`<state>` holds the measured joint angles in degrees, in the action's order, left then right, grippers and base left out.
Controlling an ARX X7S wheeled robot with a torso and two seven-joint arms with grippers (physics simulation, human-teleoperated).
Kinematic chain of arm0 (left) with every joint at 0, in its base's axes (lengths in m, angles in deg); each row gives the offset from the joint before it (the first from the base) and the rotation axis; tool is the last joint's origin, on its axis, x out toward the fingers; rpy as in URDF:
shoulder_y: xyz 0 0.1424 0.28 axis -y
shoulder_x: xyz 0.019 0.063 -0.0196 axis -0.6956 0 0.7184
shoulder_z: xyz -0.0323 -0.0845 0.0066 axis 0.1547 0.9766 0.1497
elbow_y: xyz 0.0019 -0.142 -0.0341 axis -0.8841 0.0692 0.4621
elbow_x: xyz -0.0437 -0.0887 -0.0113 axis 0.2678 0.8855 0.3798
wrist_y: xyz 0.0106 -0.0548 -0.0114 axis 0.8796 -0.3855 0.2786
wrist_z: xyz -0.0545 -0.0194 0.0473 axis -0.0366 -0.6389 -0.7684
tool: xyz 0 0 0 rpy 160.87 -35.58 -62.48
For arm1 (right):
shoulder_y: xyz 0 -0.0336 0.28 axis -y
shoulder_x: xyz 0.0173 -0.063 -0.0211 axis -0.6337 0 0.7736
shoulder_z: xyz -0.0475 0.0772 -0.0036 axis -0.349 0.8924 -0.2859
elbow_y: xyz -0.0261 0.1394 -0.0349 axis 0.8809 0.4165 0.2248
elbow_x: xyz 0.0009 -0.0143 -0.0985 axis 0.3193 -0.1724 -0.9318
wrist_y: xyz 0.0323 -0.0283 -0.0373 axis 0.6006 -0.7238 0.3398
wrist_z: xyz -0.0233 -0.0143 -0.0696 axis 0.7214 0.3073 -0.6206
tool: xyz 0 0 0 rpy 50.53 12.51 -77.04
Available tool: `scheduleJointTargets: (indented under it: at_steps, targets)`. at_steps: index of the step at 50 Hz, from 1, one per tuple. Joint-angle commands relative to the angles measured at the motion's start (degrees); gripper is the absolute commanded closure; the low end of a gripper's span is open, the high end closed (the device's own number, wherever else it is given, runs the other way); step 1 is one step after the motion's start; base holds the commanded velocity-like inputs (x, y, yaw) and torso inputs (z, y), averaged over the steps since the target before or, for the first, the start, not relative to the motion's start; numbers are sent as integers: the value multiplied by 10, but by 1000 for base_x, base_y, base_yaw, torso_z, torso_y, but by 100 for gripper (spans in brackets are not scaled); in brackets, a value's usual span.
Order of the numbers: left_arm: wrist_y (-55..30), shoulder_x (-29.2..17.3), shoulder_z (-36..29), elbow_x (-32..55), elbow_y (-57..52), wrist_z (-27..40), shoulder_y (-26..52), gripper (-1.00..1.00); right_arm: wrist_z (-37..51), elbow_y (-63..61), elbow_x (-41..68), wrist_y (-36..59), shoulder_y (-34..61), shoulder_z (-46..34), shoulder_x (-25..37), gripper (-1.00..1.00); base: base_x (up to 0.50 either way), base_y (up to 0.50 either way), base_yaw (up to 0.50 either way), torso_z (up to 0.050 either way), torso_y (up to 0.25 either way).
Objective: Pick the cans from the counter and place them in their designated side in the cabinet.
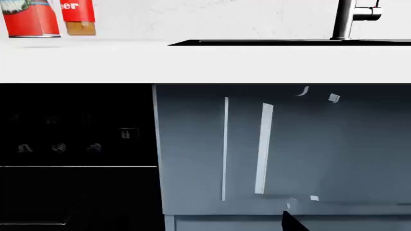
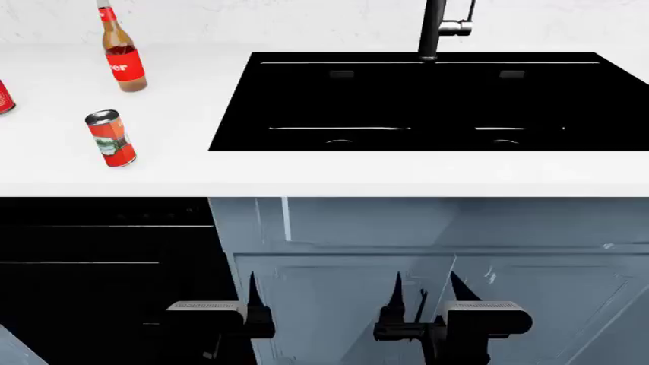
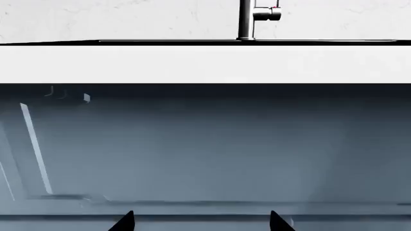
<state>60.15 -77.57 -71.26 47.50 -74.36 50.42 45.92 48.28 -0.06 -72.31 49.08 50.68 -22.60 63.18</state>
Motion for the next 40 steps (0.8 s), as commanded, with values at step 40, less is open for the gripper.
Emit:
scheduleJointTargets:
  at_steps: [40]
  targets:
    - [30, -49, -51, 52, 15, 54, -6, -100, 60, 22, 47, -20, 2, -74, 44, -100, 42, 325, 0, 0, 0]
